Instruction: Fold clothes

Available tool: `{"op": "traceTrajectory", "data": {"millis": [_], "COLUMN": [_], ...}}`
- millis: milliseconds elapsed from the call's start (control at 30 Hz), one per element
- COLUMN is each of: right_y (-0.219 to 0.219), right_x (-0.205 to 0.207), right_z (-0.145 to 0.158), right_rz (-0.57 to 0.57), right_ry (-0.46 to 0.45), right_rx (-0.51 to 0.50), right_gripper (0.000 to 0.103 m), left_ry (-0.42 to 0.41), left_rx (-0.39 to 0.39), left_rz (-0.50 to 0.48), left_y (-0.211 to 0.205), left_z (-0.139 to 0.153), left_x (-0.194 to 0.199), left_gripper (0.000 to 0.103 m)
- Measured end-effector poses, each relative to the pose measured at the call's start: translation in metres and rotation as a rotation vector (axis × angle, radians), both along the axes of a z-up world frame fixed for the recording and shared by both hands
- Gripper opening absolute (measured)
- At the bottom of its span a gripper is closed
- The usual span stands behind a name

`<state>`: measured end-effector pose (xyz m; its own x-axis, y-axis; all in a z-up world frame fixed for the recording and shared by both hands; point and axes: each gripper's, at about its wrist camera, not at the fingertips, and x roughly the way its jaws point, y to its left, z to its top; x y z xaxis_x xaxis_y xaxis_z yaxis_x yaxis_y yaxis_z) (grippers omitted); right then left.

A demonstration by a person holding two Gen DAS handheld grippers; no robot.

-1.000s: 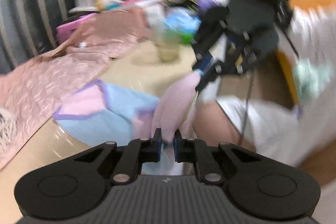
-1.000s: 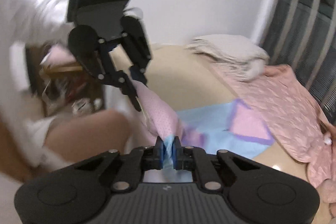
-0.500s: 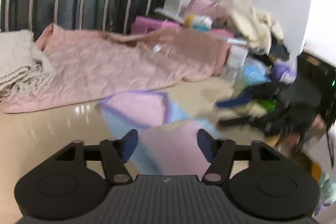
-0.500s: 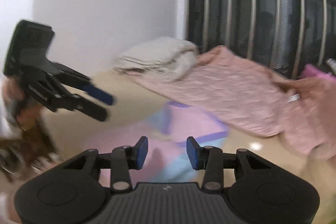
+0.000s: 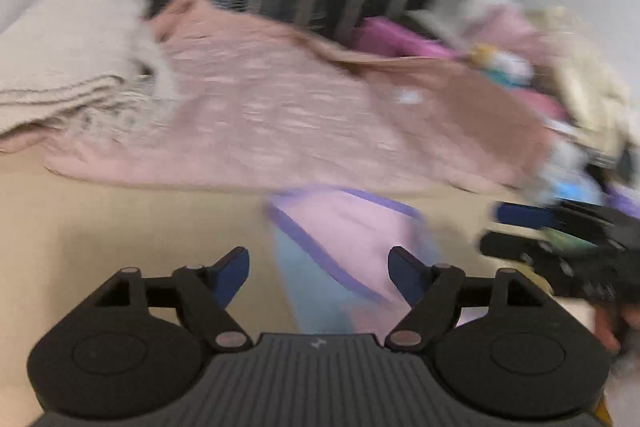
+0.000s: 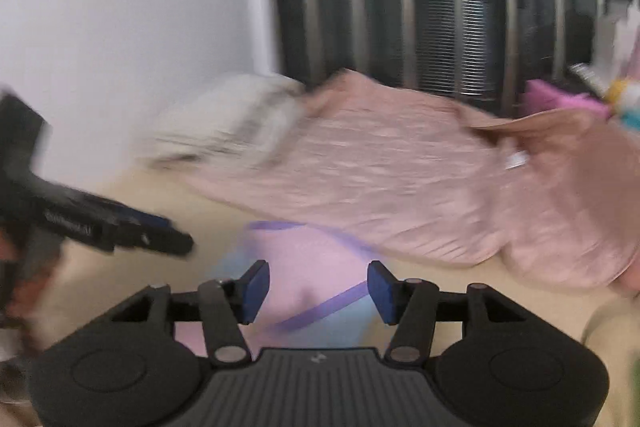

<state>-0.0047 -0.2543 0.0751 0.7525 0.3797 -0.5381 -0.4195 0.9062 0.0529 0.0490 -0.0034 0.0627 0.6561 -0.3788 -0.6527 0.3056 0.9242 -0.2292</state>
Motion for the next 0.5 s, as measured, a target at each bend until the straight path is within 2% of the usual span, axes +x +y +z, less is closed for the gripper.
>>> {"op": "traceTrajectory", "data": {"millis": [67,100,167,233,267,300,333,400,467,500], "right_y": [0.016,0.019,0.019,0.012,0.008,0.004,0.001,-0.001,-0.003,-0.004], "right_x": [0.032,0.047,0.073,0.085,0.088,0.091,0.091,0.088,0.083,0.079], "right_z": [-0.005,-0.009,-0.018,-0.031,-0.038,-0.046,-0.051,-0.058,-0.059,-0.057], "right_rz": [-0.061,-0.093,-0.137,-0.164,-0.185,-0.206,-0.214,-0.210,-0.196,-0.194], "right_ry": [0.036,0.070,0.145,0.205,0.229,0.252,0.260,0.232,0.227,0.211], "right_rx": [-0.066,-0.065,-0.035,0.004,0.010,0.015,0.009,0.014,0.044,0.057], "right_gripper": [0.053,0.053,0.053,0.050,0.046,0.034,0.028,0.015,0.002,0.002], "left_ry": [-0.025,-0.032,0.001,0.041,0.058,0.069,0.074,0.080,0.075,0.067], "left_rx": [0.067,0.102,0.105,0.091,0.090,0.083,0.067,0.022,0.001,-0.004], "left_rz": [0.024,0.028,0.007,-0.004,0.003,0.014,0.020,0.027,0.024,0.023], "left_y": [-0.011,-0.016,-0.021,-0.022,-0.022,-0.020,-0.017,-0.010,-0.008,-0.008], "left_z": [-0.004,-0.006,-0.011,-0.019,-0.023,-0.027,-0.029,-0.032,-0.031,-0.029], "left_x": [0.023,0.030,0.039,0.044,0.046,0.046,0.046,0.047,0.047,0.046], "left_gripper": [0.075,0.075,0.069,0.045,0.037,0.023,0.016,0.014,0.007,0.003]}}
